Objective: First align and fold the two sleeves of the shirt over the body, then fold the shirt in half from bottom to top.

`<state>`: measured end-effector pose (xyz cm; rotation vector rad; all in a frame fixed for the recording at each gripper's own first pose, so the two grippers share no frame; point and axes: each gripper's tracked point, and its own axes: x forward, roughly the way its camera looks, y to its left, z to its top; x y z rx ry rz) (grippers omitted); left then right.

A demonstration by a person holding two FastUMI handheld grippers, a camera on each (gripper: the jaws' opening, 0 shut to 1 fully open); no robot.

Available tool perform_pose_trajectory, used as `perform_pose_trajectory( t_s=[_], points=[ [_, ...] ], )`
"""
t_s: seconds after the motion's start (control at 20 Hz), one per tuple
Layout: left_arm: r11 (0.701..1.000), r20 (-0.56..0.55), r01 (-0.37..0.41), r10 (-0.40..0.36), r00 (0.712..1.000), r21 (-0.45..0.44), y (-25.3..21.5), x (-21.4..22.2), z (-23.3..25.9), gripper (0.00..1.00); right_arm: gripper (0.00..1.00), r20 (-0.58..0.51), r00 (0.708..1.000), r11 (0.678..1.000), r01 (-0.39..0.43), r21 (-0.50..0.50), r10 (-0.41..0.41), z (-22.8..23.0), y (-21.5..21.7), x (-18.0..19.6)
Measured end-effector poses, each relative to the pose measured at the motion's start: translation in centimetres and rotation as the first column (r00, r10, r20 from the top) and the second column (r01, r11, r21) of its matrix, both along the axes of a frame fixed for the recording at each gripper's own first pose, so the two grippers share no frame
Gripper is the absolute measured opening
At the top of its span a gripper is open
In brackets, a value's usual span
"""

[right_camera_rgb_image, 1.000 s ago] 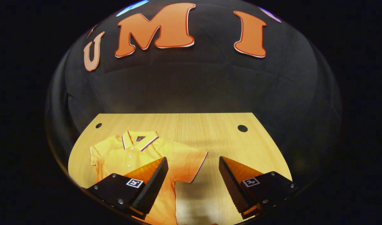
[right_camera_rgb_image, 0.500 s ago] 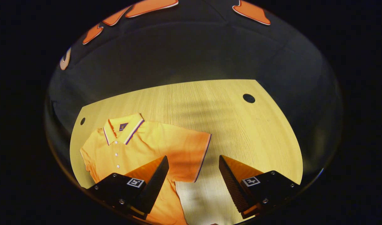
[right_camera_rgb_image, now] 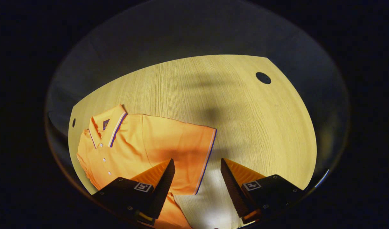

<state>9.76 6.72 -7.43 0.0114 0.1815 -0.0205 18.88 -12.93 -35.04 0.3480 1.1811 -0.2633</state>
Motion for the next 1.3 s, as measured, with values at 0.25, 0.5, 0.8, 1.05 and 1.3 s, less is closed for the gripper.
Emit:
perform_pose_trajectory(
  t_s=[0.25,0.5,0.8,1.05,1.3],
  points=[
    [0.999,-0.026,-0.046,0.047,0.999,0.016,0.5,0.0,-0.4,0.99,0.79,-0.090,0.996,1.000,-0.025,0.005,0.025,-2.5,0.1,-0.2],
    [0.999,-0.058,-0.045,0.047,0.997,0.022,0.1,0.4,-1.0,0.99,0.54,-0.087,0.985,0.989,-0.150,0.003,0.150,-2.4,1.1,0.3],
    [0.999,-0.054,-0.015,0.017,0.998,0.040,-1.5,-0.1,-0.8,0.99,0.04,0.009,0.999,0.995,-0.054,0.090,0.053,-0.9,1.5,1.8],
    [0.999,-0.054,-0.043,0.045,0.998,0.027,-0.1,-0.5,-0.9,0.99,0.04,0.085,0.984,0.988,-0.157,0.002,0.157,1.8,2.9,2.1],
    [0.999,-0.060,-0.050,0.050,0.997,0.004,0.6,-1.0,-1.0,0.99,0.04,0.122,0.968,0.976,-0.215,-0.033,0.218,4.6,5.2,2.3]
  ],
)
